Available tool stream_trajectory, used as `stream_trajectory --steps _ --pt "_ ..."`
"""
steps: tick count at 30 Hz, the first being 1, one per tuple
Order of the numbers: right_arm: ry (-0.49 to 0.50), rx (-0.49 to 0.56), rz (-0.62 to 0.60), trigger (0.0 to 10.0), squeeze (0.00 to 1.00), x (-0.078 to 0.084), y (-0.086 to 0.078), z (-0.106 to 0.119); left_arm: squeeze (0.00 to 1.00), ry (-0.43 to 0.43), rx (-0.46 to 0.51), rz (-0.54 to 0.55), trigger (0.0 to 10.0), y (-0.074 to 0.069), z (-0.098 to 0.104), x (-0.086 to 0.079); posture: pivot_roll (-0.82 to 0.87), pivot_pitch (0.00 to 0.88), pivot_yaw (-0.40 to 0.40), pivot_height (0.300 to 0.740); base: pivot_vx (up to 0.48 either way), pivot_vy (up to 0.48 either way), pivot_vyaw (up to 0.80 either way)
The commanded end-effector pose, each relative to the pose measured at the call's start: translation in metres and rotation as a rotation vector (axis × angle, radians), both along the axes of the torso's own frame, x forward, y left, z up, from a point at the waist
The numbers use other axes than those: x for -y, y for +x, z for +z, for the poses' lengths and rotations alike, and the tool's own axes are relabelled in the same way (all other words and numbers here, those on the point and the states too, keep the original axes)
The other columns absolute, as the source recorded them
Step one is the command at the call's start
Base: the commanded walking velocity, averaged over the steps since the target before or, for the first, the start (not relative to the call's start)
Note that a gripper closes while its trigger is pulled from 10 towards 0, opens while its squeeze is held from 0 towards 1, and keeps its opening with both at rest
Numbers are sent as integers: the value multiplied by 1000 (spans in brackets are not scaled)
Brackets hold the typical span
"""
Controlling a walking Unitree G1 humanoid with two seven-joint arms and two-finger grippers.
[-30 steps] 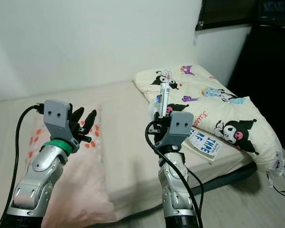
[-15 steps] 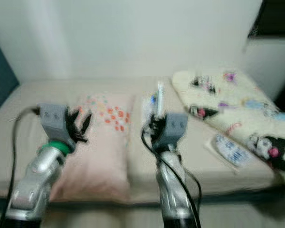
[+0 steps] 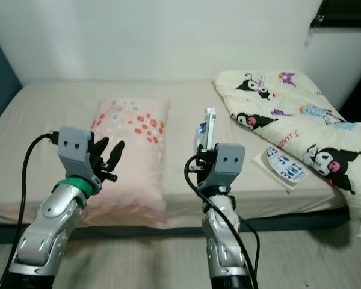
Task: Clean up the room
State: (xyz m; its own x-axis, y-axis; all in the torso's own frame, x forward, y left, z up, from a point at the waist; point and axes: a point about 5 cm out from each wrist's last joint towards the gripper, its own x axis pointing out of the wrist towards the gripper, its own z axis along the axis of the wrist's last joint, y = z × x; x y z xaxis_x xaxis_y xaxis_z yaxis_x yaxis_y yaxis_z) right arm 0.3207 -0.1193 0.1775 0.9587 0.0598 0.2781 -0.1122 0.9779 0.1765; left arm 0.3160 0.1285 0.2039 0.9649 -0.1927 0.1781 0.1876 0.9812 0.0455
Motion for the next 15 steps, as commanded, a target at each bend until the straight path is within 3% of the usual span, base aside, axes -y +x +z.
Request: stream_trajectory --steps 1,7,15 --pt "1 -2 -3 10000 0 0 -1 -2 0 2 -15 2 10000 -1 -4 -1 -50 28 101 738 -289 0 0" --pt "-4 2 1 10000 0 0 -1 -1 0 3 -15 0 10000 -1 -3 -1 -50 28 102 738 -290 0 0" --pt "2 20 19 10000 0 0 -1 0 0 25 -51 -7 10000 -1 -8 1 -49 29 104 738 0 0 704"
